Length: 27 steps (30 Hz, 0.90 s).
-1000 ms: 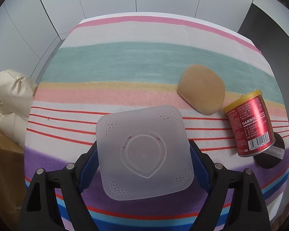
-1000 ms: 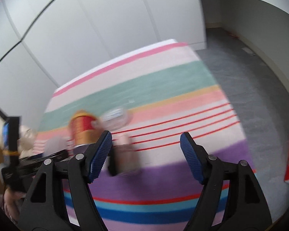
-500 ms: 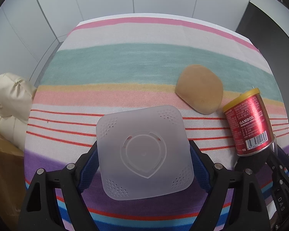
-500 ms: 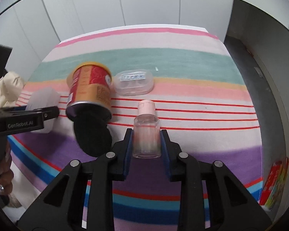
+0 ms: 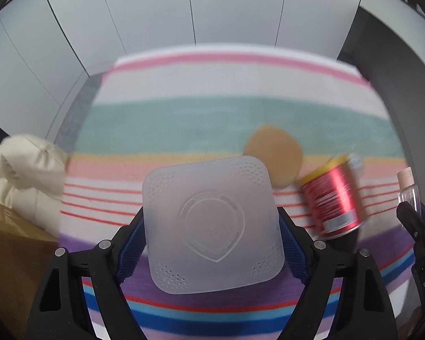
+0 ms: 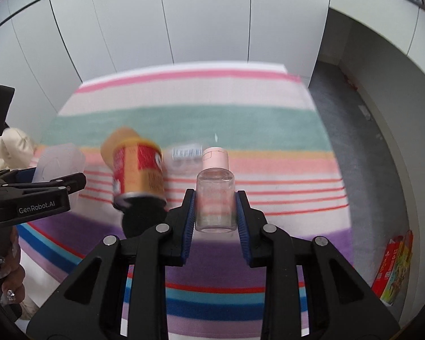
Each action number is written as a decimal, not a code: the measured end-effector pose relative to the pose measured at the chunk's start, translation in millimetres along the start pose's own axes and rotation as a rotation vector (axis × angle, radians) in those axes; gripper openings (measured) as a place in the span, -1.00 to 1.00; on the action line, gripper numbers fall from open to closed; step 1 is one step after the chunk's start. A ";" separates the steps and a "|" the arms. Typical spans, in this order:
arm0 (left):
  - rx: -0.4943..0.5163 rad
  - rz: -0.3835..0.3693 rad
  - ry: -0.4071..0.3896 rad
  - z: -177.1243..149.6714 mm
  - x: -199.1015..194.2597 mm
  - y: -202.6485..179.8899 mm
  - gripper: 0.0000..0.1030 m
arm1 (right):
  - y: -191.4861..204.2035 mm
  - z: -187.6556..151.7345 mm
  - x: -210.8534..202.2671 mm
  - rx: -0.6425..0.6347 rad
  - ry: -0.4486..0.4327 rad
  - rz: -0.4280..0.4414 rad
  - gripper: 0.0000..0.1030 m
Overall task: Organize objects
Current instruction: 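Carry the clear case and bottle with both grippers over the cardboard box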
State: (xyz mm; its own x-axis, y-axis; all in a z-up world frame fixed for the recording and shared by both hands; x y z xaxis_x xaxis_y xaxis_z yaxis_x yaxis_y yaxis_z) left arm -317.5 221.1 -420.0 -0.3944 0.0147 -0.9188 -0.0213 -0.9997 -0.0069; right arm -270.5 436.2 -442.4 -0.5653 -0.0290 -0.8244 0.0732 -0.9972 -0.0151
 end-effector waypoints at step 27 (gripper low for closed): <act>0.030 0.019 -0.383 86.2 -298.3 16.4 0.64 | 18.3 144.6 -242.0 -0.060 -0.196 -0.012 -0.44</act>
State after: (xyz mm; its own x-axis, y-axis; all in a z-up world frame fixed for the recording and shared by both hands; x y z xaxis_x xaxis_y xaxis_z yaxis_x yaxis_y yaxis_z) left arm -279.4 201.8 -112.0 -0.7096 0.0070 -0.7045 -0.0354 -0.9990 0.0257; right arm -251.2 415.0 -161.4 -0.7154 -0.0354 -0.6979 0.1104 -0.9919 -0.0629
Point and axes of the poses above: each gripper's, at about its wrist camera, not at the fingertips, and x roughly the way its jaws point, y to its left, z to its top, the point moved 10 cm from there along x, roughly the way its jaws point, and after that the axes turned 6 degrees about -x, right-handed, at the moved point
